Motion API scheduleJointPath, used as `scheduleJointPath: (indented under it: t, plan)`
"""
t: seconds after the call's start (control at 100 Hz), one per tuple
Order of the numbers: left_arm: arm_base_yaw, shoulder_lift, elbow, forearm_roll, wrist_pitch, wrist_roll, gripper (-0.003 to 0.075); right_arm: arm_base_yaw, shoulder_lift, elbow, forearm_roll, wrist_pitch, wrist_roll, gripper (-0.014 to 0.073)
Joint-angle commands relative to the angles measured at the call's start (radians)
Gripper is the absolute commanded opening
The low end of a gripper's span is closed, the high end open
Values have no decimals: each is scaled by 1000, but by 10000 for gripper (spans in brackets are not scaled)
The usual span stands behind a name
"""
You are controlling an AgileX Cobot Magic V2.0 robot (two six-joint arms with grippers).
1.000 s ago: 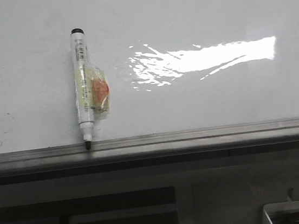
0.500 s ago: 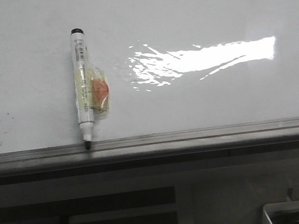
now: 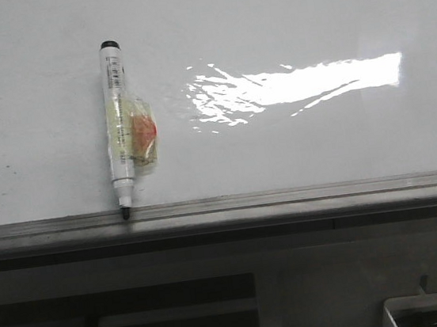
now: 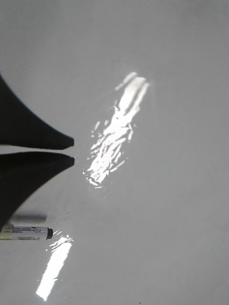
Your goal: Write number 5 on whiteboard
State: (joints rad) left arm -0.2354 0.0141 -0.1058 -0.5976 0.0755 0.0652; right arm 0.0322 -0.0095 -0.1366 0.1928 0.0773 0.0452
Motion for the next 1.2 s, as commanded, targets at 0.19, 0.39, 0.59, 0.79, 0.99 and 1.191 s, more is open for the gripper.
scheduleJointPath:
  t: [0.19,0.39,0.59,0.79,0.99,1.191]
  plan:
    - [3,349,-296,321,293,73,183,-5,172,-218,2,162,-30,-43]
    - [-1,615,-430,228,394,148,430,13,269,-248,21,205,-30,160]
    - [-124,803,-487,-14,346,271,426,108,317,-248,21,203,-30,269]
    - [-343,968,-500,-119,160,271,426,210,341,-250,21,150,-30,269]
    - [-496,1093,-500,-233,-7,271,426,235,361,-250,21,114,-30,285]
    - [-521,1186,-500,-234,-76,271,426,235,380,-250,21,114,-30,321]
